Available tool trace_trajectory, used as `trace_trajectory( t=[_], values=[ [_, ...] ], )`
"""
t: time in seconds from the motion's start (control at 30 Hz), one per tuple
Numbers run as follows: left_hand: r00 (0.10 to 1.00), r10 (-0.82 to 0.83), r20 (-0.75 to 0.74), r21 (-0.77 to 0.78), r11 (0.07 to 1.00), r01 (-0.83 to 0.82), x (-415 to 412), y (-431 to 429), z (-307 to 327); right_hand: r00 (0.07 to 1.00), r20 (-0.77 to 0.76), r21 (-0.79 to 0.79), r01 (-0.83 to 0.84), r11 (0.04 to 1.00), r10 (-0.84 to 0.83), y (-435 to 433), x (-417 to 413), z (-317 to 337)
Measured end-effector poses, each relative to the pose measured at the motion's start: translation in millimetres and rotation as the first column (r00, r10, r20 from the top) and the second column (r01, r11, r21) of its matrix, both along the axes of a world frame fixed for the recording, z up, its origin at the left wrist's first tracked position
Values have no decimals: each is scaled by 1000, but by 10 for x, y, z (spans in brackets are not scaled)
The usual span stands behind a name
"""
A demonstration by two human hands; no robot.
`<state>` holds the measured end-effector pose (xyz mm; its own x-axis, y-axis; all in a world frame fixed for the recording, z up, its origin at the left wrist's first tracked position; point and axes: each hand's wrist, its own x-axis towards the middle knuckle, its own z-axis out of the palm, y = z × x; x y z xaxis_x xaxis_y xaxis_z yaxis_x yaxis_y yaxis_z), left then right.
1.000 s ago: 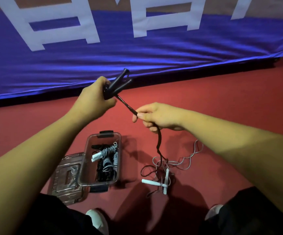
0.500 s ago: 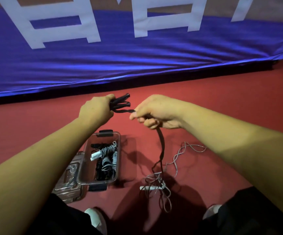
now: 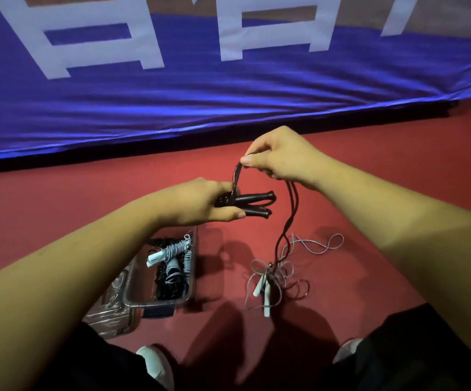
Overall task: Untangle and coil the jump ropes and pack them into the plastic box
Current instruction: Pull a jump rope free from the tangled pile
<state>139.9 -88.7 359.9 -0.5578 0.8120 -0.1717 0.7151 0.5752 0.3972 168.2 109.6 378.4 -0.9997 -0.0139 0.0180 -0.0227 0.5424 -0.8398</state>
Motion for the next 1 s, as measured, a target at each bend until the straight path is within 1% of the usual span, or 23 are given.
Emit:
trace_trajectory(
  t=[0.03, 0.1, 0.17, 0.23, 0.27, 0.37, 0.5, 0.6, 0.67, 0.73, 0.8, 0.93, 1.0],
  values=[
    [999, -15, 39, 44, 999, 13, 9, -15, 32, 1000, -15, -9, 8, 1000, -8, 36, -13, -15],
    [991, -28, 134, 180, 984, 4, 37, -24, 91, 999, -39, -47, 7, 999, -9, 99, -24, -48],
    [966, -2, 258, 327, 941, -86, 49, -28, 130, 999, -40, -96, -14, 995, 11, 140, -41, -90],
    [914, 23, 404, 422, 882, -209, 38, -33, 161, 1000, 4, -157, -26, 987, 27, 162, -56, -136],
    [892, 20, 451, 454, 856, -249, 28, -38, 174, 999, 40, -200, -26, 979, 35, 167, -55, -162],
    [877, 58, 476, 518, 788, -333, 5, -50, 190, 983, 155, -309, -47, 950, 99, 134, -25, -253],
    [897, 82, 434, 542, 771, -333, 20, -18, 180, 931, 283, -391, -108, 914, 231, 22, -19, -409],
    [877, 204, 435, 515, 743, -428, -81, -40, 146, 916, 316, -395, -111, 912, 248, -52, -42, -491],
    [886, 287, 365, 484, 754, -444, -167, -88, 102, 906, 334, -377, -124, 918, 260, -96, -22, -513],
    [898, 376, 227, 456, 774, -439, -264, -135, 52, 891, 370, -360, -123, 925, 262, -139, 13, -506],
    [887, 449, 103, 408, 795, -450, -351, -183, -9, 880, 397, -340, -122, 932, 260, -198, 47, -504],
    [872, 471, -136, 268, 864, -425, -424, -230, -110, 900, 385, -248, -114, 962, 206, -388, 59, -448],
    [839, 483, -251, 197, 874, -444, -434, -223, -131, 888, 398, -236, -143, 961, 230, -468, 73, -379]
  ],
)
